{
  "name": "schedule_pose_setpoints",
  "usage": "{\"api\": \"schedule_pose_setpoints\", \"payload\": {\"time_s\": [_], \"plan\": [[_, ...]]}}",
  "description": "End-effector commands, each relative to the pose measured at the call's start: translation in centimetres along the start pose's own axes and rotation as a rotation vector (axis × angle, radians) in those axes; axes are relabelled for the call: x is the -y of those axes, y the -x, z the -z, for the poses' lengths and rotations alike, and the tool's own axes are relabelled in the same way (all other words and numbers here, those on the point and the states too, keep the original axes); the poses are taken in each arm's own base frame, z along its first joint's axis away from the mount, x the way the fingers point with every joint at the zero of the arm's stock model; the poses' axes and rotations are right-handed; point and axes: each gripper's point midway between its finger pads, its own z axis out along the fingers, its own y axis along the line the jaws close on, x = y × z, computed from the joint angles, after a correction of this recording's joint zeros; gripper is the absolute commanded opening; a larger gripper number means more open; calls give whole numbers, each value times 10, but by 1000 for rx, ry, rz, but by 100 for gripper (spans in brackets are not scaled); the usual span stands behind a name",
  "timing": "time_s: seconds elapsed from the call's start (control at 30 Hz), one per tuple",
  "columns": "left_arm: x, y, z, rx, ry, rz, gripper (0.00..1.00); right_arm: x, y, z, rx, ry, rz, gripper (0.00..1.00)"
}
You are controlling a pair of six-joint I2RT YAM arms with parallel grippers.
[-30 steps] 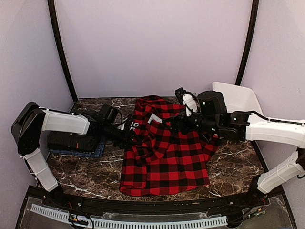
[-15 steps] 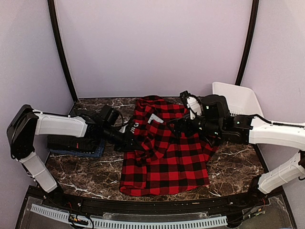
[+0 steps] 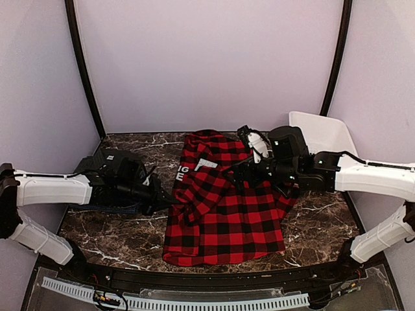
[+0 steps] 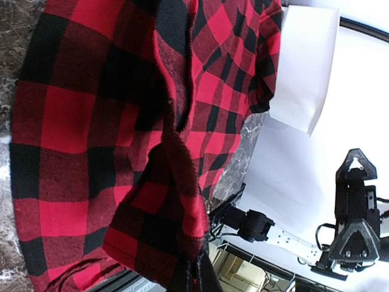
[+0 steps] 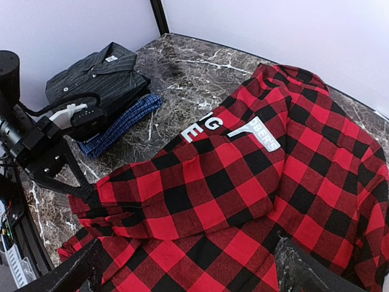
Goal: Fold and stack the long sleeve shirts
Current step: Fold the flattened shirt at the center of the board.
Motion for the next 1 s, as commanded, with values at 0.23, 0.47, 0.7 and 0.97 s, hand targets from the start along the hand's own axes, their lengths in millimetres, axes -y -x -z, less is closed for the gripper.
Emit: {"api": "schedule_pose_setpoints", "payload": {"time_s": [0.23,0.47,0.7,0.97], "plan": [[-104,2,-31,-57,339,-17,0,-24,-34,-26,-121,149,-44,91],[-90,11,-26,-35,385,-122,0,-46,-66,-53,-208,184,-26,83],[-71,-12,-35,-125,424,-247,0,-53,-82,-69,-260,140,22,80],[-123,-48,-27,-220,598,-274,0,-36,-98,-69,-315,53,52,80]]}}
